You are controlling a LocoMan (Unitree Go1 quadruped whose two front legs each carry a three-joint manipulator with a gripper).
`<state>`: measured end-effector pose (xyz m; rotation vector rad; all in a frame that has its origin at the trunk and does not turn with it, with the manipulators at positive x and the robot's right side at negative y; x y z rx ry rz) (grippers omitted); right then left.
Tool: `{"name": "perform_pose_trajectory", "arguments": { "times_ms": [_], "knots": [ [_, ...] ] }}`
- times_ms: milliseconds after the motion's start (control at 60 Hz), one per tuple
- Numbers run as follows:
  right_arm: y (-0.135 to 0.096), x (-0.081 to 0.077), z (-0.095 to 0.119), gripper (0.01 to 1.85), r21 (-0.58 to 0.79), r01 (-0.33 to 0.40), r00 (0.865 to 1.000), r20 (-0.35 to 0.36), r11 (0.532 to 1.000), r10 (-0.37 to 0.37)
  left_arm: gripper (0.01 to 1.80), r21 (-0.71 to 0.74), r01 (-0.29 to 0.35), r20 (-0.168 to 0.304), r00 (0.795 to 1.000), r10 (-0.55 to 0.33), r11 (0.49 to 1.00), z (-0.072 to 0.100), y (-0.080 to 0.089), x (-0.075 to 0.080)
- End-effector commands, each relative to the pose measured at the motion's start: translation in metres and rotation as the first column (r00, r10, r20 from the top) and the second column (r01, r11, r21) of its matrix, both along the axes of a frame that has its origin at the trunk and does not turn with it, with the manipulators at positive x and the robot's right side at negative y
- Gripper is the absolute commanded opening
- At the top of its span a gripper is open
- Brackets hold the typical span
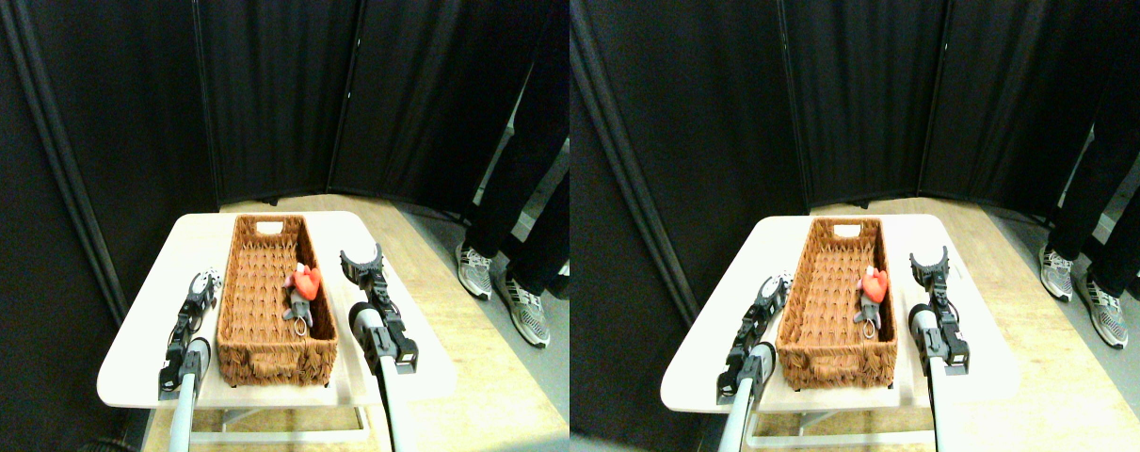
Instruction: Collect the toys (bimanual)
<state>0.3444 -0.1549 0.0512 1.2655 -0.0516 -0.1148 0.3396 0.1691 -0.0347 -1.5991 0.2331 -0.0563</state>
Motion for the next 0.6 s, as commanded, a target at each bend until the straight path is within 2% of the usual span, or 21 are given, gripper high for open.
{"name": "perform_pose_trajectory", "arguments": {
  "times_ms": [17, 117, 167, 300, 433, 500, 600],
  "knots": [
    [0.001, 0.009, 0.004, 0.58, 0.027, 0.028, 0.998, 0.052, 0.999, -0.029, 0.01, 0.029, -0.263, -0.001, 0.965, 0.263, 0.964, -0.015, 0.010, 0.008],
    [0.000, 0.010, 0.004, 0.58, 0.032, 0.027, 0.998, 0.055, 0.999, -0.029, 0.01, 0.072, -0.246, 0.035, 0.969, 0.244, 0.966, -0.012, 0.013, 0.009],
    [0.000, 0.010, 0.003, 0.59, 0.035, 0.018, 0.998, 0.060, 0.999, -0.020, 0.01, 0.077, -0.238, 0.038, 0.971, 0.236, 0.968, -0.011, 0.014, 0.008],
    [-0.001, 0.010, 0.003, 0.60, 0.018, 0.022, 0.998, 0.058, 1.000, -0.023, 0.01, 0.108, -0.201, 0.069, 0.978, 0.194, 0.974, 0.008, 0.014, 0.002],
    [-0.001, 0.009, 0.003, 0.56, 0.023, 0.025, 0.998, 0.060, 0.999, -0.027, 0.01, 0.166, -0.191, 0.101, 0.979, 0.176, 0.967, 0.022, 0.016, -0.001],
    [-0.002, 0.009, 0.003, 0.56, 0.020, 0.025, 0.998, 0.059, 0.999, -0.026, 0.01, 0.191, -0.203, 0.107, 0.977, 0.185, 0.960, 0.026, 0.018, -0.002],
    [-0.002, 0.009, 0.003, 0.58, 0.025, 0.026, 0.998, 0.058, 0.999, -0.028, 0.01, 0.191, -0.184, 0.100, 0.981, 0.168, 0.964, 0.032, 0.018, -0.001]
  ]
}}
